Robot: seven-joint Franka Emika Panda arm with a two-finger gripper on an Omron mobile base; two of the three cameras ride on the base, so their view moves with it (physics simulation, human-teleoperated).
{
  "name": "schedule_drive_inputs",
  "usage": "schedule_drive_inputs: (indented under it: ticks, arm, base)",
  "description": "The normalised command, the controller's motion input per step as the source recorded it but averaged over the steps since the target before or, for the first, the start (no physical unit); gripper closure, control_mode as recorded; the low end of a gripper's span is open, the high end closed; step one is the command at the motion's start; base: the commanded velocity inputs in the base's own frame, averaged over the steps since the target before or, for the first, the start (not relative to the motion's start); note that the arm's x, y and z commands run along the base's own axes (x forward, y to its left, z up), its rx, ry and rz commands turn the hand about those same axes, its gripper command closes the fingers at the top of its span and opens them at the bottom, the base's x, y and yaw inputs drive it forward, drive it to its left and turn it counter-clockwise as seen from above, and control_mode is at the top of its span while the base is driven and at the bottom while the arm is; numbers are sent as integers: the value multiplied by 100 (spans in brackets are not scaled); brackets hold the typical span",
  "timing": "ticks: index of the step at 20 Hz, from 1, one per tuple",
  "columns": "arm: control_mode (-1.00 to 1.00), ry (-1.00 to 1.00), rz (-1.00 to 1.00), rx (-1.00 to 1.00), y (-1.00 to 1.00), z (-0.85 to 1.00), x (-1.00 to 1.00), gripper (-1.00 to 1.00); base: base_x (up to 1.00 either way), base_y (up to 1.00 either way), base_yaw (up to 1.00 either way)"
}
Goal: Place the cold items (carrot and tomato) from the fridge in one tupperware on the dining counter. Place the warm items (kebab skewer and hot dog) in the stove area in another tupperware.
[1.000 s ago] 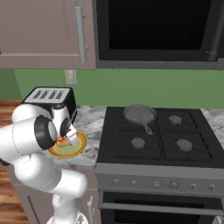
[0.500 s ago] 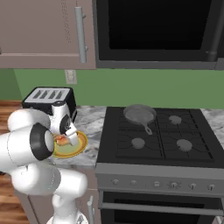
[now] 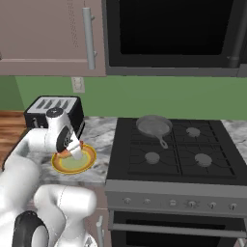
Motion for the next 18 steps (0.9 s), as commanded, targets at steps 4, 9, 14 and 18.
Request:
schedule_drive_inputs:
  ticks: [4,9,14,18]
  arm:
    - [-100,0,-5,0,-8,93,-57,100]
    - [-100,0,-7,0,-1,88,-60,100]
    - [-100,0,-8,0,0,81,-56,100]
    - [-100,0,-6,0,0,73,-49,100]
  base:
    - [0,0,0]
    - [0,0,0]
    - [0,0,0]
    - [0,0,0]
